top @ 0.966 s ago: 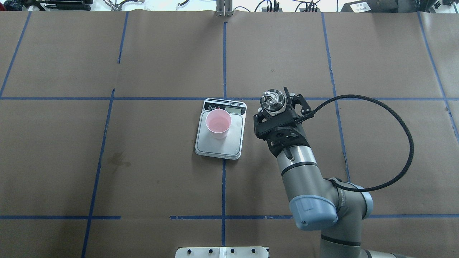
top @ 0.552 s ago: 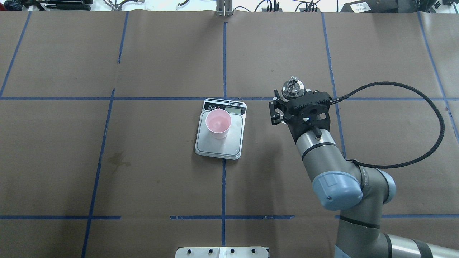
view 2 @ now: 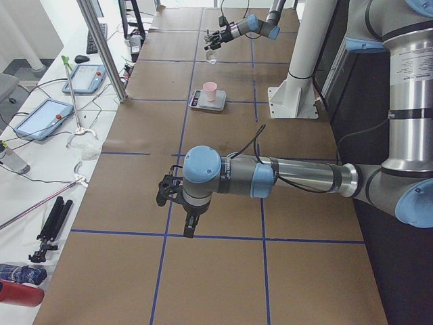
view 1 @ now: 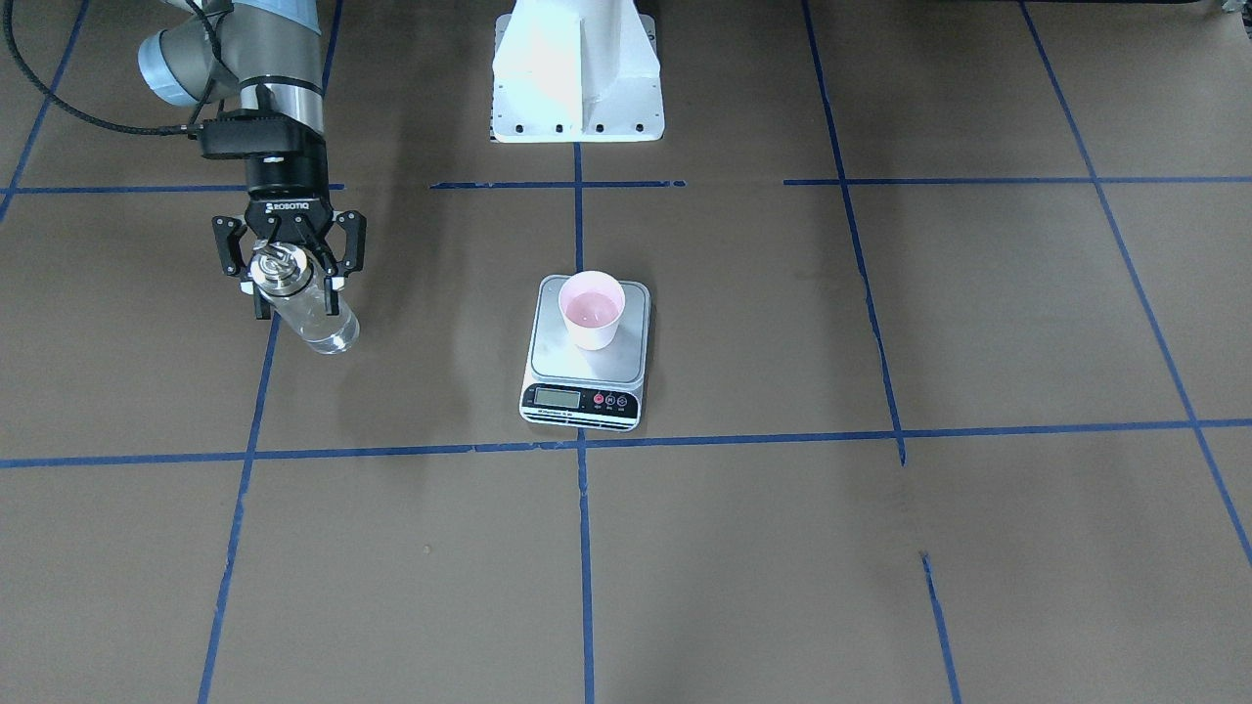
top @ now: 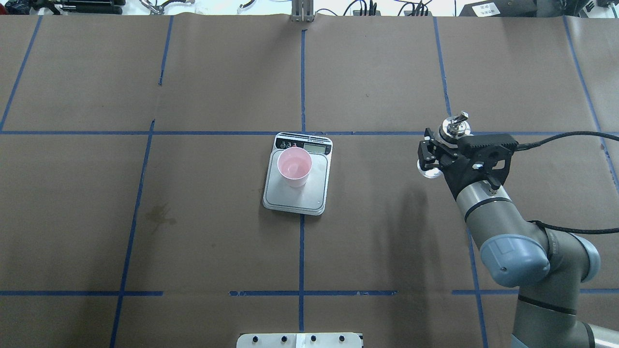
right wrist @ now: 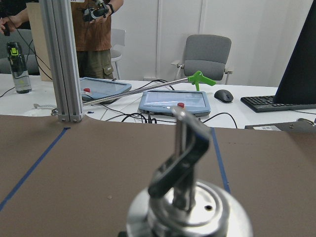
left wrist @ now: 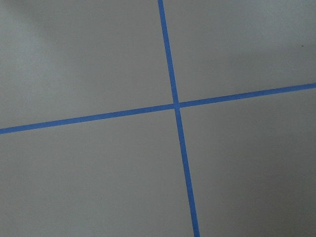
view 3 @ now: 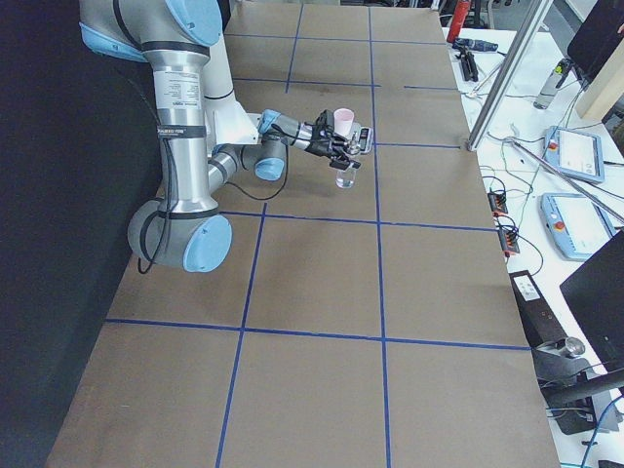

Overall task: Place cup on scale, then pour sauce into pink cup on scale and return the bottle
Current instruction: 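Lower the bottle onto the table with the right gripper and release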

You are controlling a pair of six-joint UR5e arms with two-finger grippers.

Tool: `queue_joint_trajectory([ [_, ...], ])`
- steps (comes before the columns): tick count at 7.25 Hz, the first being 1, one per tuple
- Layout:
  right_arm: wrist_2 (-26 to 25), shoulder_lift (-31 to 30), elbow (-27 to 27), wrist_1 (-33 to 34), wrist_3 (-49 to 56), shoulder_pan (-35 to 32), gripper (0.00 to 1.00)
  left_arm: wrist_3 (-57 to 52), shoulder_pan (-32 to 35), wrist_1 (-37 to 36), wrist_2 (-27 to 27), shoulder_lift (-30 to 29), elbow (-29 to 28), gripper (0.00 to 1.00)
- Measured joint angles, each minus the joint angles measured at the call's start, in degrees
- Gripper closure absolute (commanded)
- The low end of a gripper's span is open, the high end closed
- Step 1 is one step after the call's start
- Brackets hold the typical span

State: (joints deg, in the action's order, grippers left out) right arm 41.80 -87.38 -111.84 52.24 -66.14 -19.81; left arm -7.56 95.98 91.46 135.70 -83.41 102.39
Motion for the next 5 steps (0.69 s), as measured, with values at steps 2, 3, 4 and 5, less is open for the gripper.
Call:
queue_joint_trajectory([
  [2, -1.7, -2.7, 0.7, 0.0, -3.3, 0.1, 1.00, 0.0, 0.0, 0.0, 0.0, 0.0, 0.0, 0.00],
  [3, -1.9, -3.2, 1.5, 0.0, -4.1, 0.1, 1.00, 0.0, 0.0, 0.0, 0.0, 0.0, 0.0, 0.00],
  [4, -2.0, -3.3, 2.1, 0.0, -4.4, 0.2, 1.00, 0.0, 0.0, 0.0, 0.0, 0.0, 0.0, 0.00],
  [5, -2.1, -3.4, 2.6, 0.0, -4.5, 0.3, 1.00, 0.0, 0.0, 0.0, 0.0, 0.0, 0.0, 0.00],
])
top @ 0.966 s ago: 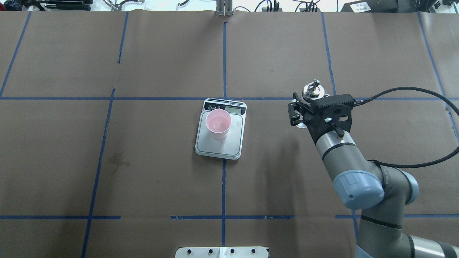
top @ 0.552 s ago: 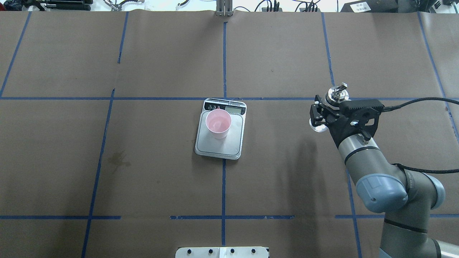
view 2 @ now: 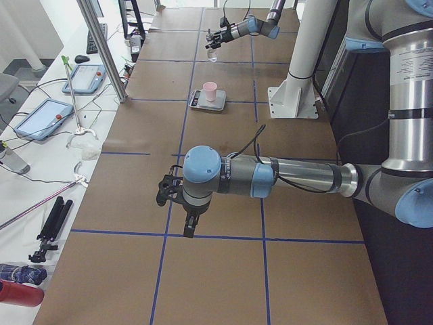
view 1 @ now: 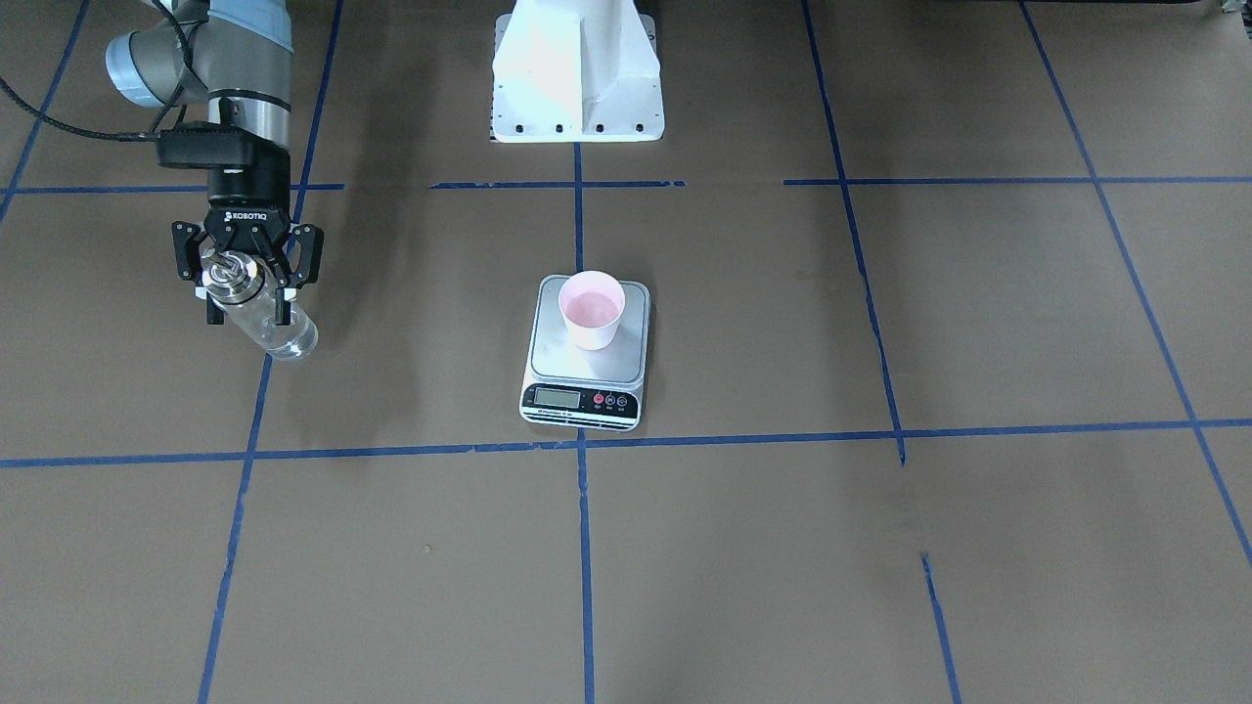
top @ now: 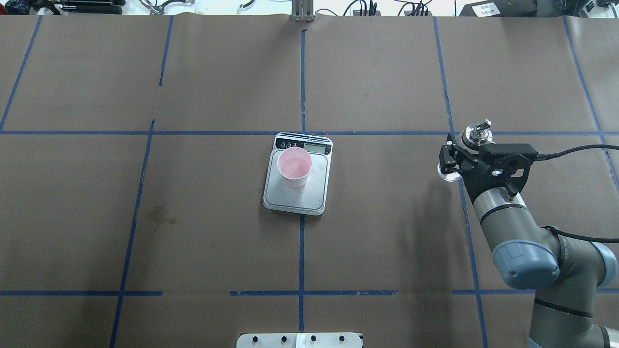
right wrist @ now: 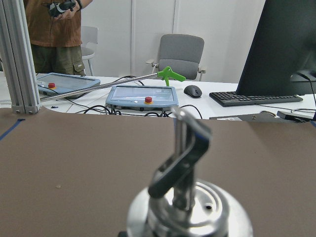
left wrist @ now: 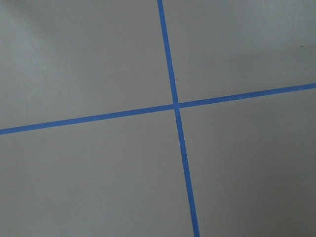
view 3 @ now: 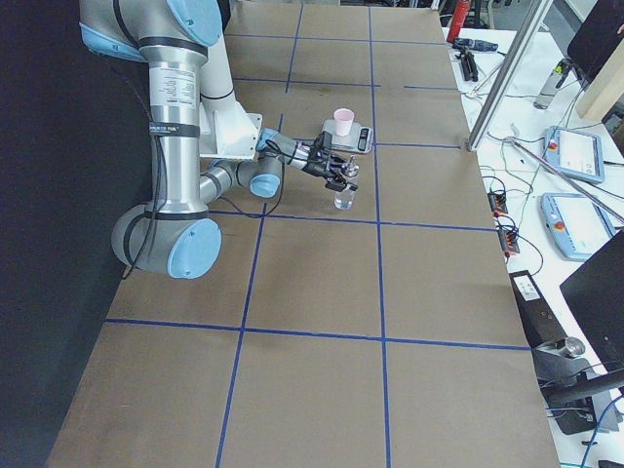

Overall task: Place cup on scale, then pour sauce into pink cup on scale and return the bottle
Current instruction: 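Lower the bottle onto the table with the right gripper and release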

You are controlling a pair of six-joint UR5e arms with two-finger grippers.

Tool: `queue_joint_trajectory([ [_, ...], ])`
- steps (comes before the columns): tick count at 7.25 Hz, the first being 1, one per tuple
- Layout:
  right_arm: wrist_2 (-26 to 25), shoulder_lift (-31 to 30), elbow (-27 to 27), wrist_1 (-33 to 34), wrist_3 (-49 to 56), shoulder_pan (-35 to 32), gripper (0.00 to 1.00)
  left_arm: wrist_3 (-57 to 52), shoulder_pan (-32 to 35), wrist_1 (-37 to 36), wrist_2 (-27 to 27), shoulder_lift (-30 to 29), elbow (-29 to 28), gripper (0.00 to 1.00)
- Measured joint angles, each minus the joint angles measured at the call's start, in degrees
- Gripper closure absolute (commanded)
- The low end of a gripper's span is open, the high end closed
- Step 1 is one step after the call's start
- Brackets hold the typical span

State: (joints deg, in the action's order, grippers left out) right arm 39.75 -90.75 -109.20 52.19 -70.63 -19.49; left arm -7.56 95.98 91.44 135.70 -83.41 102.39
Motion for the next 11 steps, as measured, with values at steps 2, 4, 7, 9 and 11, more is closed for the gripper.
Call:
queue_joint_trajectory([
  [2, 0.2, 0.0, 0.5, -0.1, 0.0, 0.6, 1.00, 0.0, 0.0, 0.0, 0.0, 0.0, 0.0, 0.00],
  [4, 0.4, -0.1, 0.7, 0.0, 0.0, 1.2, 1.00, 0.0, -0.1, 0.0, 0.0, 0.0, 0.0, 0.00],
  [7, 0.6, -0.1, 1.2, 0.0, 0.0, 1.8, 1.00, 0.0, -0.2, 0.0, 0.0, 0.0, 0.0, 0.00],
  [9, 0.7, -0.1, 1.6, 0.0, 0.0, 1.8, 1.00, 0.0, -0.2, 0.0, 0.0, 0.0, -0.1, 0.00],
  [11, 0.7, -0.1, 1.8, 0.0, 0.0, 1.9, 1.00, 0.0, -0.2, 0.0, 0.0, 0.0, -0.1, 0.00],
])
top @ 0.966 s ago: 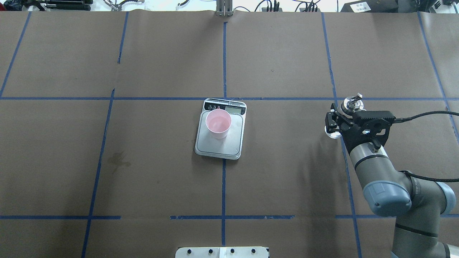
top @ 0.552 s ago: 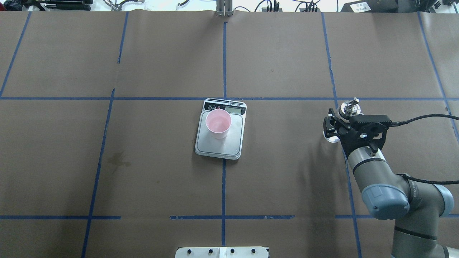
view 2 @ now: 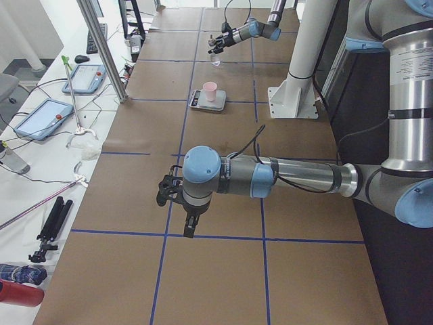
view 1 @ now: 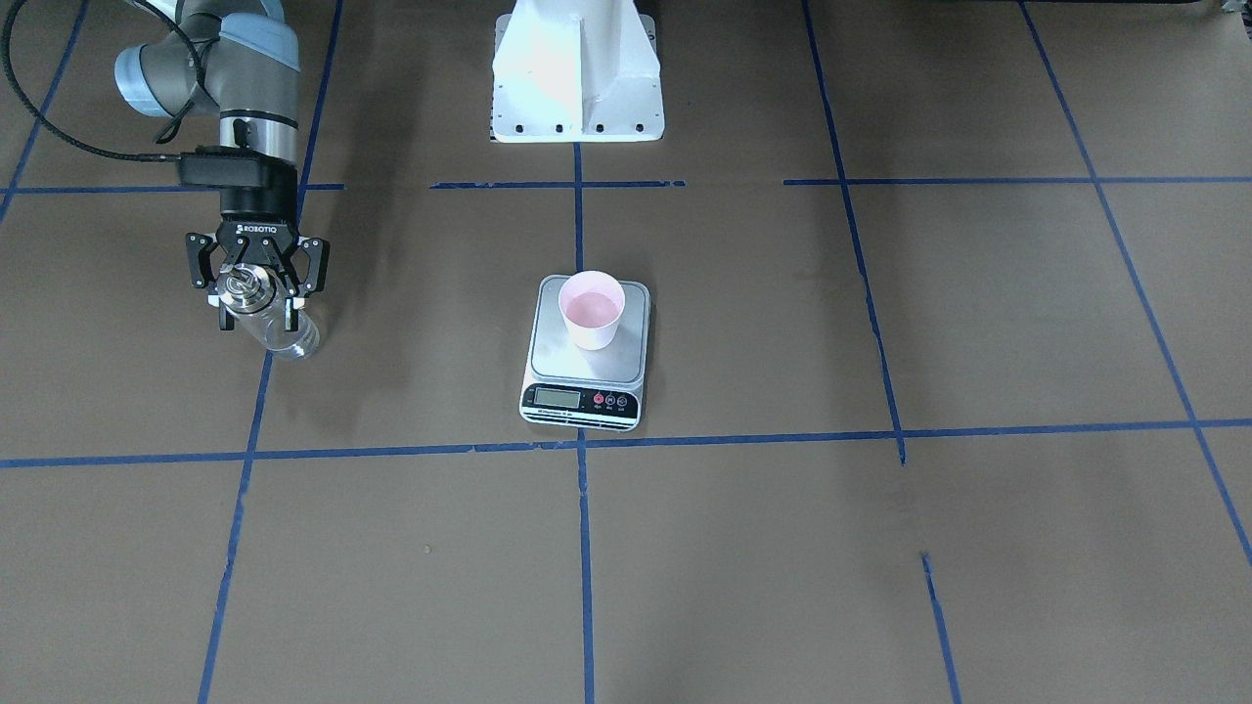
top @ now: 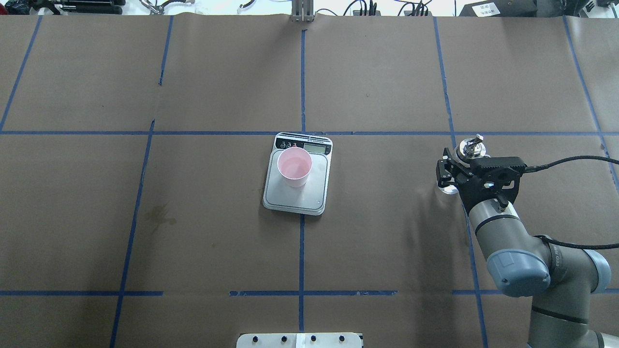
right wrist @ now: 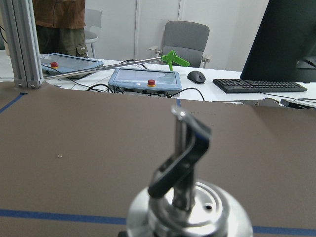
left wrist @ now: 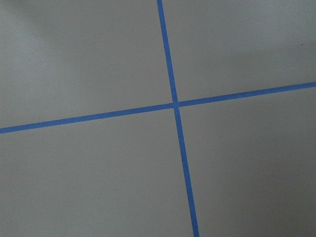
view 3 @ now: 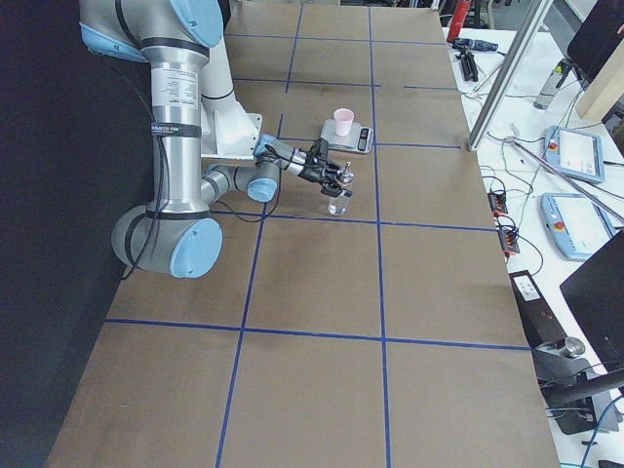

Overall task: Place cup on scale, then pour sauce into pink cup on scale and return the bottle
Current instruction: 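Lower the bottle onto the table with the right gripper and release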

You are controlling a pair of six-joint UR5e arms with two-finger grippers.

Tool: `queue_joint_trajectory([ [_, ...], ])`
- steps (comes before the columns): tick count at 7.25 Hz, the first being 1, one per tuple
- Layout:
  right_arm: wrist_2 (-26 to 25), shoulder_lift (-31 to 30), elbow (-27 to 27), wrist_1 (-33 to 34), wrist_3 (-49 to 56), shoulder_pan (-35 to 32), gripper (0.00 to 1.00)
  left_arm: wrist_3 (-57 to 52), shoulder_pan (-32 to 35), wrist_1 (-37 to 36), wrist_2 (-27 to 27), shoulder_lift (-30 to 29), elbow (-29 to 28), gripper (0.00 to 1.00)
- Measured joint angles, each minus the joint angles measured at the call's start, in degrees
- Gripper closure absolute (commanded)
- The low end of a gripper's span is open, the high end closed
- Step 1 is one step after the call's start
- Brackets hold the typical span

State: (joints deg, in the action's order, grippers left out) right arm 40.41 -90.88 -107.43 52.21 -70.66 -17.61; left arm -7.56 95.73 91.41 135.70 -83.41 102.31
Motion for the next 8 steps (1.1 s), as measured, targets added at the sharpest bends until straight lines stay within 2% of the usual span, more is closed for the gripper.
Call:
queue_joint_trajectory([
  [4, 0.0, 0.0, 0.7, 0.0, 0.0, 0.1, 0.99, 0.0, 0.0, 0.1, 0.0, 0.0, 0.0, 0.00],
  [5, 0.0, 0.0, 0.7, -0.1, -0.1, 0.1, 0.93, 0.0, 0.0, 0.1, 0.0, 0.0, 0.0, 0.00],
  [7, 0.0, 0.0, 0.8, -0.1, -0.1, 0.1, 0.92, 0.0, 0.0, 0.1, 0.0, 0.0, 0.0, 0.00],
  [8, 0.0, 0.0, 0.8, -0.1, -0.1, 0.1, 0.82, 0.0, 0.0, 0.1, 0.0, 0.0, 0.0, 0.00],
])
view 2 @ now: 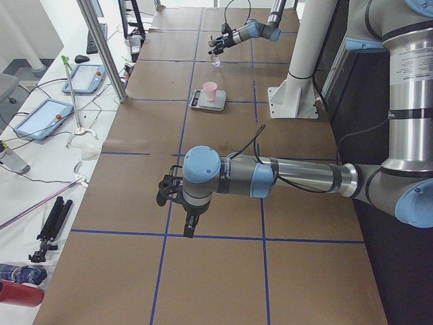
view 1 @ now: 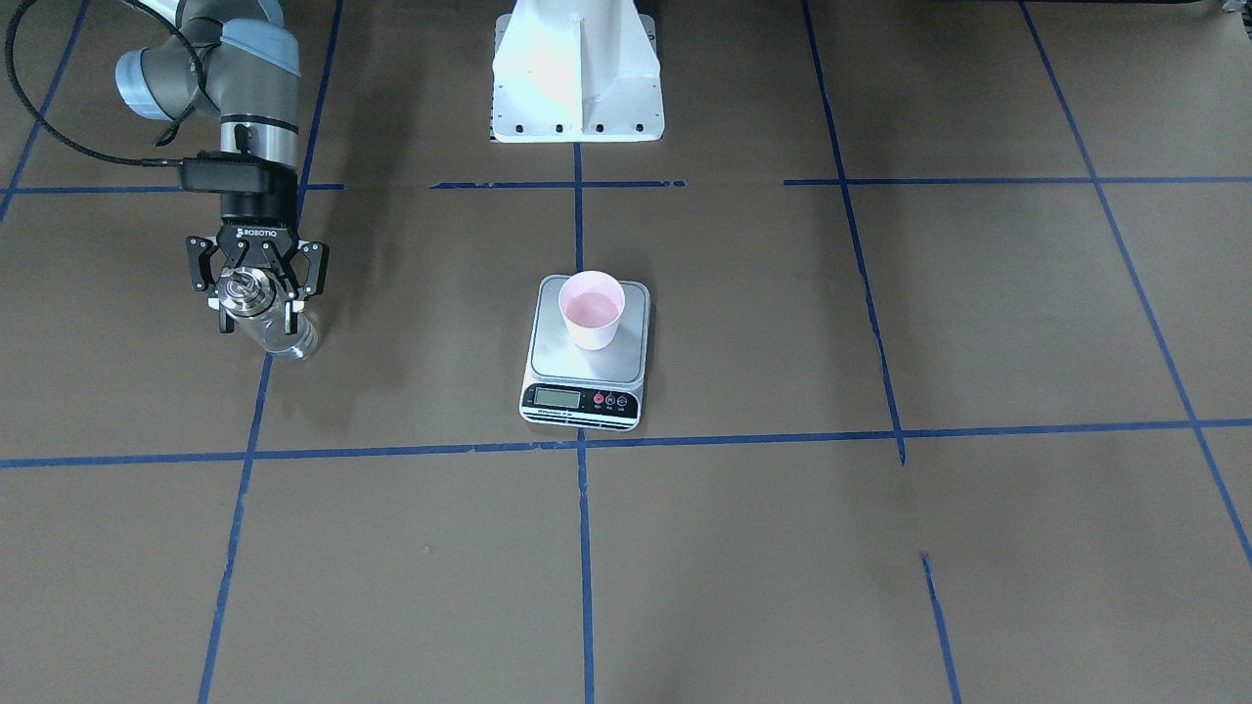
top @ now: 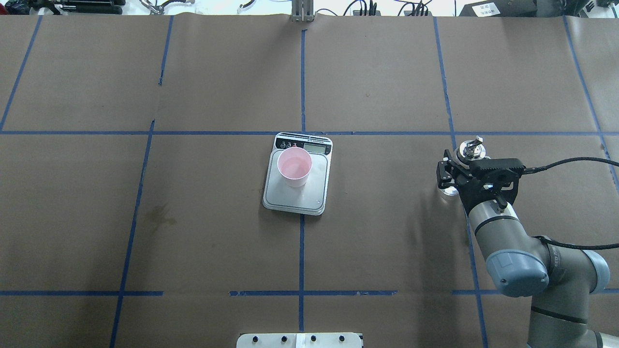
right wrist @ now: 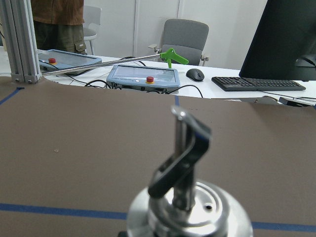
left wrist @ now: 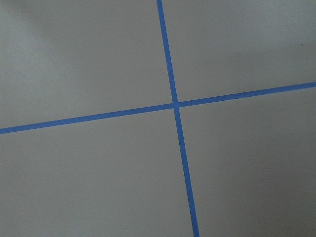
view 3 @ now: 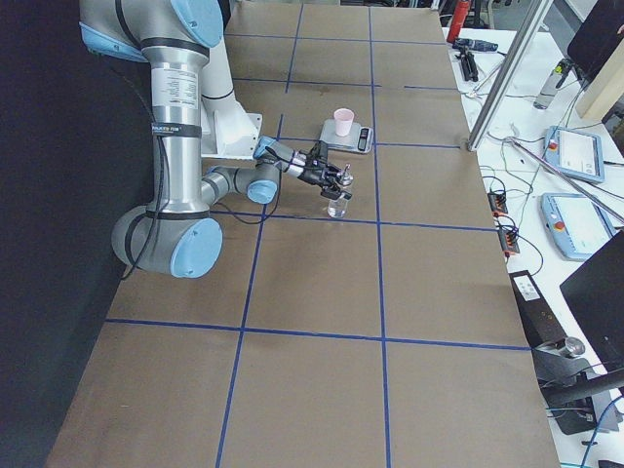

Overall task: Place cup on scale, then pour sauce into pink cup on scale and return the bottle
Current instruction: 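Lower the bottle onto the table with the right gripper and release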

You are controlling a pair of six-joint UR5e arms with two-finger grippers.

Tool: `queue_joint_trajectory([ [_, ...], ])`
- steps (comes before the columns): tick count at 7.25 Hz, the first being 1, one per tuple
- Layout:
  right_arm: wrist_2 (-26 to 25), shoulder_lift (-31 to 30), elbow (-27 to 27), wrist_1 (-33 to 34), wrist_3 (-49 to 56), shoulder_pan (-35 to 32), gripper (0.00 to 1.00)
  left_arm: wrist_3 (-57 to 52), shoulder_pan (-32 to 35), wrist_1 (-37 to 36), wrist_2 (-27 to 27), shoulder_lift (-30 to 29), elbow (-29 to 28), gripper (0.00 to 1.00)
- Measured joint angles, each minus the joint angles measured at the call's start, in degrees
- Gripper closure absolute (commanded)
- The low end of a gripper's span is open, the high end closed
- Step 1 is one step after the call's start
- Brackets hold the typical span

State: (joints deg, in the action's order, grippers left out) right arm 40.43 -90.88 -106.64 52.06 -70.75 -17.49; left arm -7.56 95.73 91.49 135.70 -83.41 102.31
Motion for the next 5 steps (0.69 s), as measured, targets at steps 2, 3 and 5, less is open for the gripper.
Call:
queue_joint_trajectory([
  [2, 0.0, 0.0, 0.0, 0.0, 0.0, 0.0, 0.54, 0.0, -0.1, 0.0, 0.0, 0.0, 0.0, 0.00],
  [3, 0.0, 0.0, 0.0, 0.0, 0.0, 0.0, 0.23, 0.0, -0.1, 0.1, 0.0, 0.0, 0.0, 0.00],
  [5, 0.0, 0.0, 0.0, 0.0, -0.3, 0.0, 0.02, 0.0, -0.2, 0.1, 0.0, -0.1, 0.0, 0.00],
])
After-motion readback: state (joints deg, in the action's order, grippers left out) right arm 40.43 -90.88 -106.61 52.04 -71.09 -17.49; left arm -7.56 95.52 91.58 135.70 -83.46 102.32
